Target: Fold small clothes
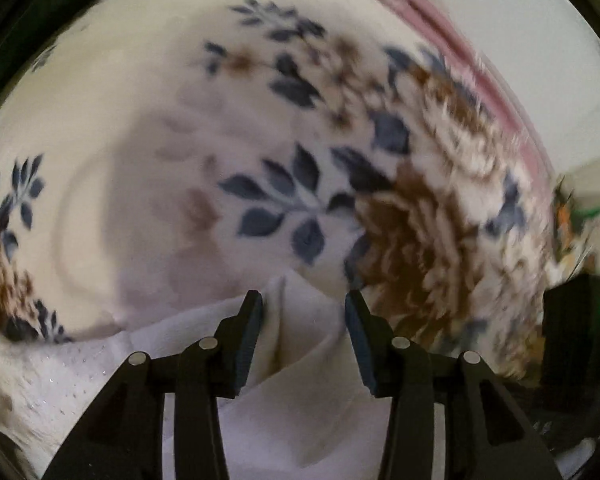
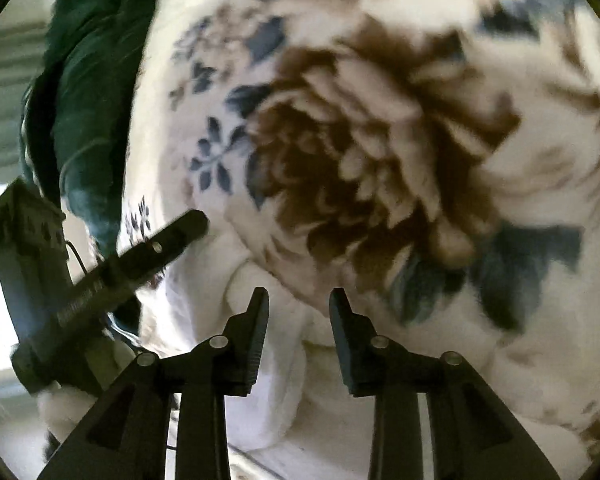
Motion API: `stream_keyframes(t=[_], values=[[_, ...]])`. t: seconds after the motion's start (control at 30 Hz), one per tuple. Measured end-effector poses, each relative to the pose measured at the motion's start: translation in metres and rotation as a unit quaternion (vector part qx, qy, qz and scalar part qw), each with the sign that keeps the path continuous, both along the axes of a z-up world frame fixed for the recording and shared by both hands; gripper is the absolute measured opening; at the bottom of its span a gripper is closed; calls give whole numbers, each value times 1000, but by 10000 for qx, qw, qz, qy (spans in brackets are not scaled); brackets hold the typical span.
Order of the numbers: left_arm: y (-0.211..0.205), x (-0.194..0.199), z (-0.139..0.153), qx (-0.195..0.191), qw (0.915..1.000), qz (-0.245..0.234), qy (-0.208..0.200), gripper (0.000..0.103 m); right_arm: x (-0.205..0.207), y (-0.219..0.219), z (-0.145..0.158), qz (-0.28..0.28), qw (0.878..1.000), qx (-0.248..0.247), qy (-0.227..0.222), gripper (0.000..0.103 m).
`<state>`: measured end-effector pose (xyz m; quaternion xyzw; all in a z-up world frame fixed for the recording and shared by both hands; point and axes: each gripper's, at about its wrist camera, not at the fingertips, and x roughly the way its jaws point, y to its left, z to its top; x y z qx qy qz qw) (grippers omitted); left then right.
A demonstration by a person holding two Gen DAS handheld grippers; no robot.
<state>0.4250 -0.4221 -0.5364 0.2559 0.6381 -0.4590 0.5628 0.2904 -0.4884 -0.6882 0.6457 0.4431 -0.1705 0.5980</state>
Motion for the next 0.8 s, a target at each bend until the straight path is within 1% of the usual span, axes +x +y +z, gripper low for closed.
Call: stream_keyframes(t=[0.07, 0.1, 0.13, 0.17, 0.2, 0.23, 0.3, 0.37, 0.4, 0.43, 0.47, 0.5, 0.57, 0.6, 0.67, 0.7, 0.73, 0.77, 0.8], values=[[-3, -12, -5, 115, 9995, -284, -98, 39, 2, 0, -9, -78, 9994, 318, -143, 33], [-3, -15, -5, 117, 9991, -347, -190, 35, 2, 1, -11, -81, 9991, 368, -168, 33], [-1, -17, -4, 72, 9989, -372, -272, 27, 3, 3, -12, -68, 9990, 395, -191, 33], [0, -16, -4, 61, 9988, -374, -309, 14, 5, 5, -12, 9, 9991, 363, -218, 33], [1, -16, -5, 57, 9988, -347, -353, 12, 7, 7, -10, 58, 9993, 303, -208, 31], [3, -14, -3, -12, 9989, -282, -366, 11, 12, 8, -10, 58, 9995, 248, -205, 20], [9, -10, 2, -182, 9984, -111, -522, 10, 14, 10, -4, 84, 9999, 0, -143, 1], [17, -3, 7, -280, 9981, 30, -555, 9, 12, 9, 0, 15, 9998, -160, -131, 0], [20, 2, 8, -312, 9983, 145, -480, 9, 11, 9, 1, 4, 9997, -228, -82, 0], [24, 7, 8, -343, 9986, 291, -282, 9, 9, 7, 2, -35, 9996, -266, -89, 0], [28, 18, 8, -398, 9977, 546, -25, 9, 5, 5, 1, -75, 9996, -237, -104, 0], [31, 23, 7, -441, 9966, 687, 148, 9, 3, 5, 0, -91, 9997, -198, -131, 0], [36, 27, 6, -499, 9947, 839, 309, 9, -4, 1, -4, -241, 9992, 88, -312, 0], [38, 28, 6, -511, 9942, 875, 357, 9, -7, -1, -7, -364, 9982, 297, -381, 2], [41, 31, 6, -536, 9926, 984, 467, 9, -9, -3, -17, -651, 9926, 807, -638, 14], [42, 31, 6, -550, 9922, 1005, 491, 9, -10, -4, -20, -716, 9903, 933, -735, 29], [43, 32, 6, -577, 9914, 1042, 543, 9, -7, -4, -24, -723, 9881, 1060, -849, 41], [42, 32, 7, -577, 9910, 1072, 551, 9, -2, -3, -28, -618, 9874, 1170, -864, 43], [42, 31, 8, -584, 9911, 1065, 545, 9, 2, -2, -30, -545, 9878, 1193, -837, 43]])
